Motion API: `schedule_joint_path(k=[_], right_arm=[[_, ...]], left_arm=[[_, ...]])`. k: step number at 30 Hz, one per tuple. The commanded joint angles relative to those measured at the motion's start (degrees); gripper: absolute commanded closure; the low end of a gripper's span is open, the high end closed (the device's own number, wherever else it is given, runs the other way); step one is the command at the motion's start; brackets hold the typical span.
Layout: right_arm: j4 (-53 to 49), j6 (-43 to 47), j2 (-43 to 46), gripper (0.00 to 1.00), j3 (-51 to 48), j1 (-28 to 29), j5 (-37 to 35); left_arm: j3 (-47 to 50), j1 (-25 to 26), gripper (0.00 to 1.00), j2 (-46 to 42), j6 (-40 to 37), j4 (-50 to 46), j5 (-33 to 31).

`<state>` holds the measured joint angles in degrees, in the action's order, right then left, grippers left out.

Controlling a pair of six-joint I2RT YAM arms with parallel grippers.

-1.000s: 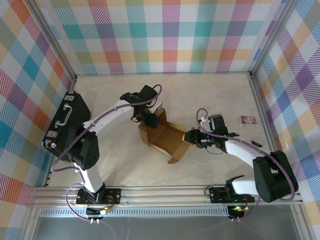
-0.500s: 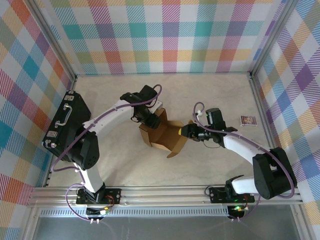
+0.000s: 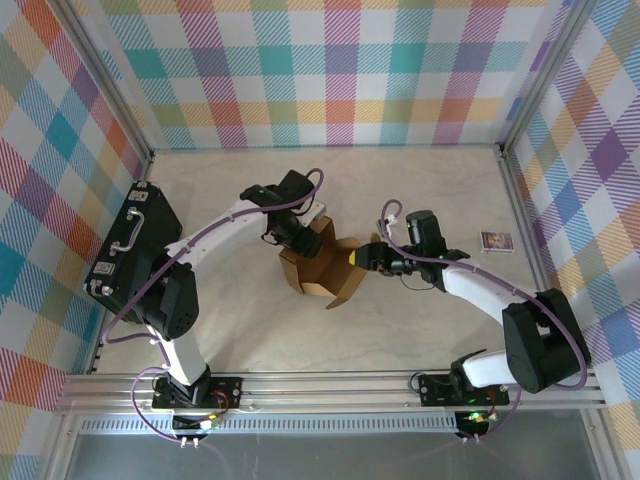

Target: Fold the paper box

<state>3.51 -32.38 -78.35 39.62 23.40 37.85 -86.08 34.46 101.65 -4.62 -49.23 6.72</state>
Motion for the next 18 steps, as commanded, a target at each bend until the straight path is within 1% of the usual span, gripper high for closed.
schedule_joint_path(k=[1, 8, 12, 18], right_arm=[[6.11, 0.08, -0.62, 0.46, 1.49, 0.84, 2.36], [10.48, -0.44, -1.37, 0.46, 2.18, 1.56, 4.44], [9.9, 0.76, -2.11, 0.46, 2.05, 1.74, 3.74], [10.91, 0.53, -3.35, 0.45, 1.61, 1.74, 3.97]], left_arm=[[0.79, 0.16, 0.46, -0.32, 1.18, 0.32, 3.47], [0.82, 0.11, 0.46, -1.15, 1.72, 0.56, 5.23], [0.9, 0.13, 0.46, -1.33, 1.72, 0.45, 5.03], [1.5, 0.15, 0.46, -2.15, 1.81, 1.76, 6.48]])
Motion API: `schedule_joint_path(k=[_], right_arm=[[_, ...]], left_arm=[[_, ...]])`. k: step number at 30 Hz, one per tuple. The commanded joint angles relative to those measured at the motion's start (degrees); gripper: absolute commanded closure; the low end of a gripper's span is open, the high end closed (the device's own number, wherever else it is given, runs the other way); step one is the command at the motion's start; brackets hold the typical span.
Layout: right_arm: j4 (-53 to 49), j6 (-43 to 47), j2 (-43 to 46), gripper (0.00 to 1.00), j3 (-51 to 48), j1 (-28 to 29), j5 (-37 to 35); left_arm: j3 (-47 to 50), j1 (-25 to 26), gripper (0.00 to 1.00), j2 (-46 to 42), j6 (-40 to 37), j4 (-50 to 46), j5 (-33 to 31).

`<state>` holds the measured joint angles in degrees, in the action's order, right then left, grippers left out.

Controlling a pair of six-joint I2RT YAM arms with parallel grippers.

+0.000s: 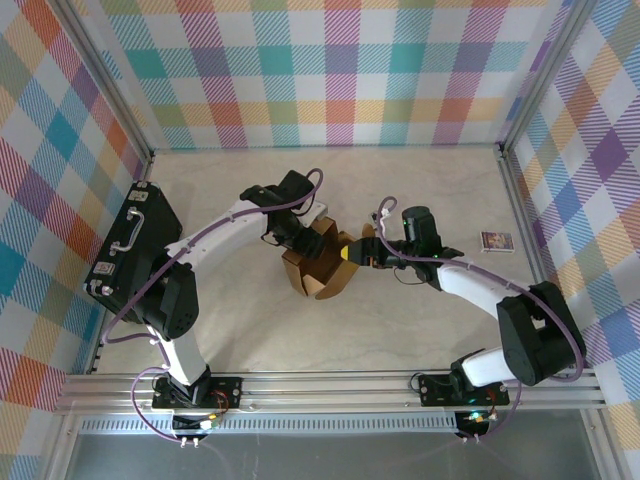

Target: Fold the paper box

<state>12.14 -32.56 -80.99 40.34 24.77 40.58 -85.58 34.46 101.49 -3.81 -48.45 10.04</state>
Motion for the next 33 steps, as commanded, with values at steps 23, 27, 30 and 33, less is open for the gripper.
schedule_joint_path(k=[23, 27, 30, 33], right_arm=[[-2.22, 6.49, -0.07, 0.48, -5.16, 0.36, -5.59], [-4.32, 6.85, 0.94, 0.49, -6.31, 0.38, -7.46], [-5.59, 6.56, 2.12, 0.49, -8.57, 0.36, -9.05], [-7.26, 6.08, 2.98, 0.49, -10.48, 0.38, -11.57]], left_arm=[[5.39, 0.87, 0.46, -2.85, 2.38, 2.98, -0.49], [6.56, 1.03, 0.46, -3.03, 3.1, 2.92, -2.29], [6.84, 1.12, 0.46, -3.01, 3.49, 2.92, -2.84], [7.03, 1.05, 0.46, -2.99, 3.4, 2.67, -3.9]])
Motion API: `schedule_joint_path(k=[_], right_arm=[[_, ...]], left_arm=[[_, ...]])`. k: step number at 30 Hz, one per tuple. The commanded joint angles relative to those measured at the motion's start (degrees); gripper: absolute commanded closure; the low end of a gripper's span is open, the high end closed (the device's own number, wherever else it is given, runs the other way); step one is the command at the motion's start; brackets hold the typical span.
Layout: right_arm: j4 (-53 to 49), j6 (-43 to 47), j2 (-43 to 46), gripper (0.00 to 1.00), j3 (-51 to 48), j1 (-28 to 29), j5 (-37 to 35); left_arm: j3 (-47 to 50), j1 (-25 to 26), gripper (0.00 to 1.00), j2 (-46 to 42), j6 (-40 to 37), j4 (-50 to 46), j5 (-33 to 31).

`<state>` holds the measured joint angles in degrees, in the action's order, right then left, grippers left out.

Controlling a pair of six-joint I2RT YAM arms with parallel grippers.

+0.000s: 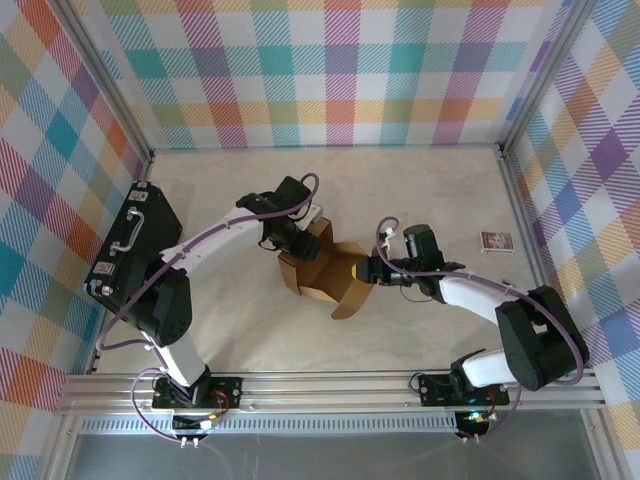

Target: Fold the paper box

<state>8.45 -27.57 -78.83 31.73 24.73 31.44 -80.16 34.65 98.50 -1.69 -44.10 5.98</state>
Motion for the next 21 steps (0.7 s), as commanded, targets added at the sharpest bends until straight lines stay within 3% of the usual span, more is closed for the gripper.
schedule_joint_path(k=[1, 8, 21], right_arm=[[-3.88, 0.8, 1.18, 0.49, -2.46, 0.41, -3.11], [-5.07, 0.08, 0.14, 0.5, -4.24, 0.41, -6.29], [-3.49, -0.64, 0.41, 0.5, -1.59, 0.41, -3.63]], left_arm=[[1.3, 0.94, 0.46, 0.16, 1.32, -1.86, -0.21], [-0.21, 0.93, 0.46, 1.28, 1.23, -2.68, -0.37], [-0.23, 1.12, 0.46, 1.27, 1.12, -2.57, 0.67]])
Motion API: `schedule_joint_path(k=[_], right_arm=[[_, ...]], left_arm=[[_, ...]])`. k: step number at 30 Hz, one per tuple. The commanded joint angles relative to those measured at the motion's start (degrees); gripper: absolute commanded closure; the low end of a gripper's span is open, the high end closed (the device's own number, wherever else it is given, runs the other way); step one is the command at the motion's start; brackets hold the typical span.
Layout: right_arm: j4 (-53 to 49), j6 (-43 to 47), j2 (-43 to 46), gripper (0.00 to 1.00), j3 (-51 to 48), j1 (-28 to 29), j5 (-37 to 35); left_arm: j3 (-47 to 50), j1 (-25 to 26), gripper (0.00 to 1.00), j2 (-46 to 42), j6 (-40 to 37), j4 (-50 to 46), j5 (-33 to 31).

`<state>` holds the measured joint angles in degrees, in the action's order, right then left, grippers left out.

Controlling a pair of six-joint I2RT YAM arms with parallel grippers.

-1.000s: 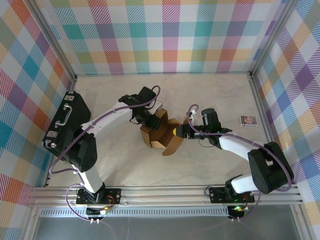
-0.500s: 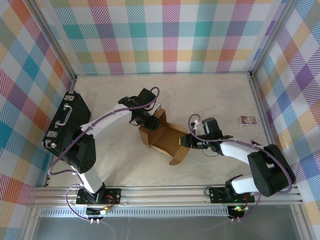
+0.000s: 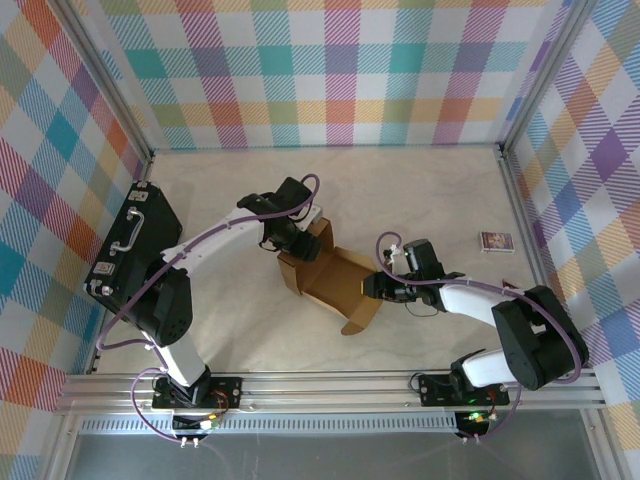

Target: Fold the paper box

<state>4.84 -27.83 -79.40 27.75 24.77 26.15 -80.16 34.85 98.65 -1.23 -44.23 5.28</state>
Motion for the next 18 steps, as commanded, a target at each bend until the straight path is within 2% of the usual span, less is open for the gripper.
schedule_joint_path(k=[1, 9, 18], right_arm=[[-0.47, -0.45, 1.66, 0.5, 3.28, 0.36, 1.79], [-4.24, -0.29, 5.81, 0.49, 9.91, 0.36, 3.54], [-2.57, -1.12, 4.64, 0.49, 12.6, 0.37, 5.13]], left_arm=[[-0.21, 0.97, 0.46, 1.23, 0.66, -2.45, 1.4], [-0.21, 1.53, 0.46, 1.37, 0.47, -2.75, 0.93], [-0.33, 1.72, 0.46, 1.38, 0.49, -2.93, 1.04]])
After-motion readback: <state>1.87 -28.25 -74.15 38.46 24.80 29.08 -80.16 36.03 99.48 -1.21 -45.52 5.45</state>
